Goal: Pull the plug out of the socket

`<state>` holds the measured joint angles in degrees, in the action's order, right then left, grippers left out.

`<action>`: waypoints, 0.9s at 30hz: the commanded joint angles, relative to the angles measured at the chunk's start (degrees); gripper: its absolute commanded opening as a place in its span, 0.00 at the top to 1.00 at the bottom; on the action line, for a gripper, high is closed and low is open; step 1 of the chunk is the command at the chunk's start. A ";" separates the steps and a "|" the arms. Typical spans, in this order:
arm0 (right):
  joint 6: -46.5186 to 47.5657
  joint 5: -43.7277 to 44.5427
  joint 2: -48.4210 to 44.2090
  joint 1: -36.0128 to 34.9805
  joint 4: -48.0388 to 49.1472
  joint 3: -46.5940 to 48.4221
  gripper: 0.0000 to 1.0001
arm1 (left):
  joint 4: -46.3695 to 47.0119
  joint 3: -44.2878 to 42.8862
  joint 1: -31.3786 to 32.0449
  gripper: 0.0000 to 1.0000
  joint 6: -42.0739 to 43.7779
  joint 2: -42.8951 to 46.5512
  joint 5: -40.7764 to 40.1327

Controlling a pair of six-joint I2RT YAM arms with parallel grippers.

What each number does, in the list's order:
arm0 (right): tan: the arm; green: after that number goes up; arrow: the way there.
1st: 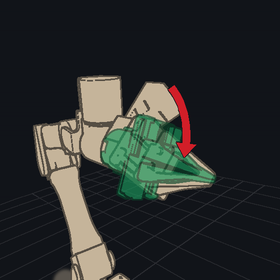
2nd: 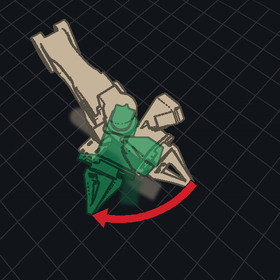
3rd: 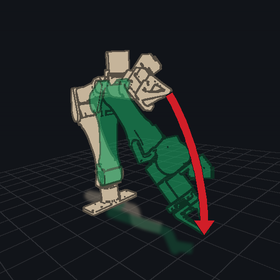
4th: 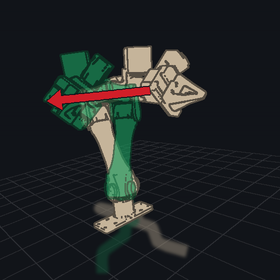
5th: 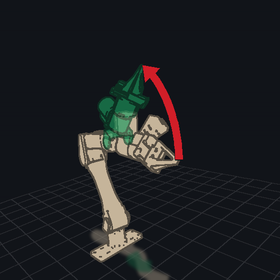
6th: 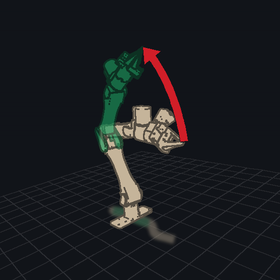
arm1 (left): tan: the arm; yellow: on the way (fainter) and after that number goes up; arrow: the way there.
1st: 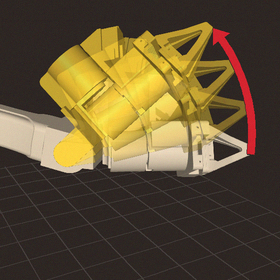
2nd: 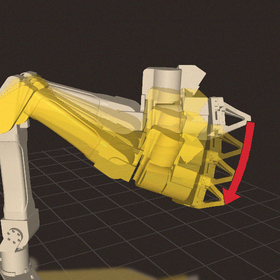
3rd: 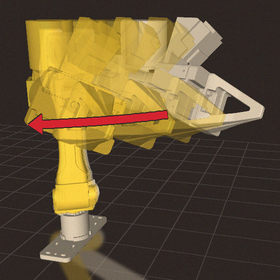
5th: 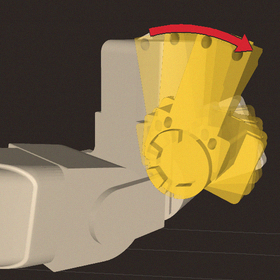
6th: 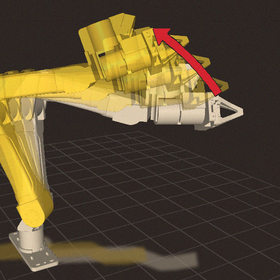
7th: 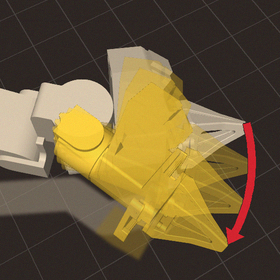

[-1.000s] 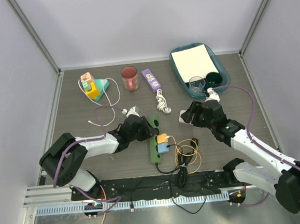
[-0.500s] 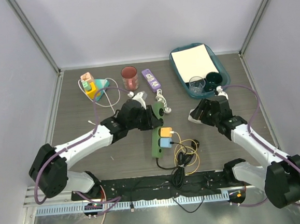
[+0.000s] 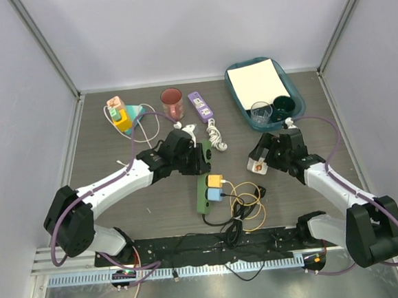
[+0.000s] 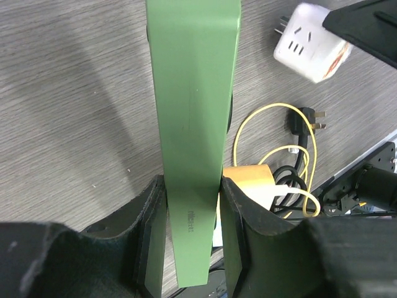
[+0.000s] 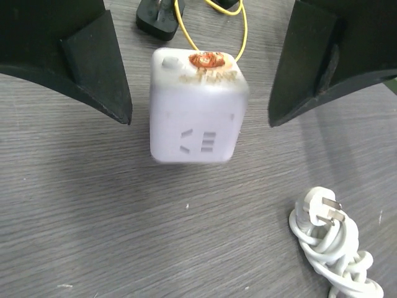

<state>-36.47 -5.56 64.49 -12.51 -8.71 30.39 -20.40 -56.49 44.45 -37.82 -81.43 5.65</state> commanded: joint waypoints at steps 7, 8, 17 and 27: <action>2.81 0.21 -7.79 0.47 -9.92 9.33 0.02 | 3.79 -1.52 -3.40 1.00 0.47 1.45 0.76; 2.81 -0.84 -8.84 0.56 -10.01 9.60 0.02 | 4.05 -1.34 -3.75 1.00 -0.05 1.45 1.98; -1.49 -25.20 -8.42 -6.80 10.71 5.91 0.13 | 5.64 -0.82 -4.98 1.00 -0.58 2.59 6.04; -2.38 -21.17 -1.39 -19.48 23.48 2.92 0.30 | 8.45 0.85 -4.98 1.00 0.03 6.89 7.89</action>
<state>-38.09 -27.73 62.02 -30.70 6.61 33.63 -18.02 -55.11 39.72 -38.28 -78.35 11.22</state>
